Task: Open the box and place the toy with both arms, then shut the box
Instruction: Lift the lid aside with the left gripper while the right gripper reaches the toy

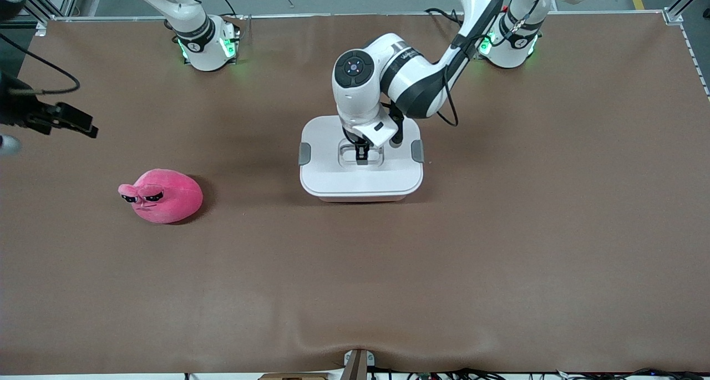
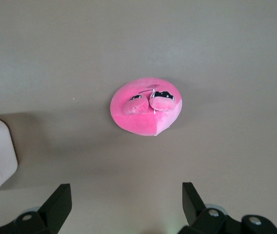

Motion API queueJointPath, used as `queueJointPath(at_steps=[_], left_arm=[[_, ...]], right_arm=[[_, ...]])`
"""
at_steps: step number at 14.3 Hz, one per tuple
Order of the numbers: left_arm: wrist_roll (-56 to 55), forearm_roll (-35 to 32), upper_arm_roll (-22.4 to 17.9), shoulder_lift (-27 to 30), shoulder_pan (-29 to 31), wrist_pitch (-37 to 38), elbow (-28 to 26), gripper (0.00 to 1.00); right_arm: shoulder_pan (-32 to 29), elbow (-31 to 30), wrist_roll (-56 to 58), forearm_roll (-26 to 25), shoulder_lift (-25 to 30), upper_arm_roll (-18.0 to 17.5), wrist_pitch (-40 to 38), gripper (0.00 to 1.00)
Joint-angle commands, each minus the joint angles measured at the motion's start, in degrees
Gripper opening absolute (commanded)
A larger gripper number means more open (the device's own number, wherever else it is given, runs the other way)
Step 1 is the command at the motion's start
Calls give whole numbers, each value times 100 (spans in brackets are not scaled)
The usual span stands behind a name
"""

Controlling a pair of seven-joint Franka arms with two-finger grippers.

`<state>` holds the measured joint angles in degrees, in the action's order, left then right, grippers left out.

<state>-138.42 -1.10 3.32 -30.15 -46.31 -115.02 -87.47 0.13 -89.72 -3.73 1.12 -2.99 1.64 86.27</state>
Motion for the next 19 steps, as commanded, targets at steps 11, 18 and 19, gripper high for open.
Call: queueJointPath(at_steps=[11, 18, 19], left_arm=[[-168, -57, -6, 439, -27, 93, -174, 0], [-81, -66, -15, 985, 165, 568, -217, 0], [-72, -74, -24, 1020, 218, 569, -305, 0]], right_arm=[[285, -290, 2179, -24, -572, -59, 83, 100], [312, -1100, 3624, -15, -422, -59, 1111, 100], [295, -1109, 3624, -15, -431, -50, 1242, 100]])
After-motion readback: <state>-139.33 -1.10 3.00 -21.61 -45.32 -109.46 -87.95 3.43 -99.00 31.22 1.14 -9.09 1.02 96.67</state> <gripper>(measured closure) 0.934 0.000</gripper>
